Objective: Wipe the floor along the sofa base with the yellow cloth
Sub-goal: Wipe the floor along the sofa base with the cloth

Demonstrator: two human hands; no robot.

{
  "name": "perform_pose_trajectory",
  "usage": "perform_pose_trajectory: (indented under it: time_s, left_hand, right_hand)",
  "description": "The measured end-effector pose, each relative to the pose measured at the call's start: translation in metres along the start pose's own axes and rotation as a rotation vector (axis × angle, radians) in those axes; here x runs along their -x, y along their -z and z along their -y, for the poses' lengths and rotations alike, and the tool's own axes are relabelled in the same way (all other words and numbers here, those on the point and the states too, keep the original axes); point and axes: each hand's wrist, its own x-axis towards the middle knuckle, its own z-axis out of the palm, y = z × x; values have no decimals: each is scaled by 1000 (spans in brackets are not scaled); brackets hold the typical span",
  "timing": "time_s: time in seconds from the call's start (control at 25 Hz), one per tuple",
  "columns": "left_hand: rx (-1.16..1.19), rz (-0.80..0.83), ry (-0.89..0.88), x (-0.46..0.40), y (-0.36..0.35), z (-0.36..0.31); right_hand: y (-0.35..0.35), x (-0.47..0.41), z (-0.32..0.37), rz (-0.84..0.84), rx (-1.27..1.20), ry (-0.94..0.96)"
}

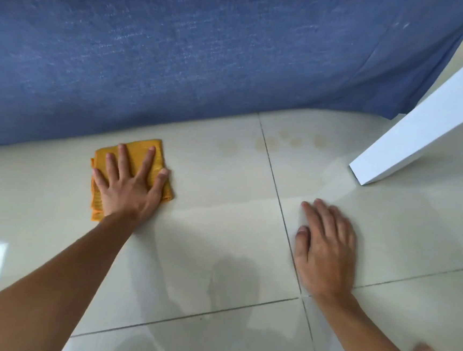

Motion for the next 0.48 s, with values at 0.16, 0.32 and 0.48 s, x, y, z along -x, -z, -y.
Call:
perform_pose_trajectory:
  time_s: [0.16, 0.32, 0.48]
  left_hand:
    - [-16, 20, -185, -39, -6, -108]
    - [-24, 24, -421, -11, -15, -181]
    - [-9, 26, -609, 62, -22, -175]
  right_hand:
    - [-5, 1, -5, -6, -9, 7]
    - [-3, 0, -4, -34, -34, -5]
    - [3, -2, -4, -42, -112, -88]
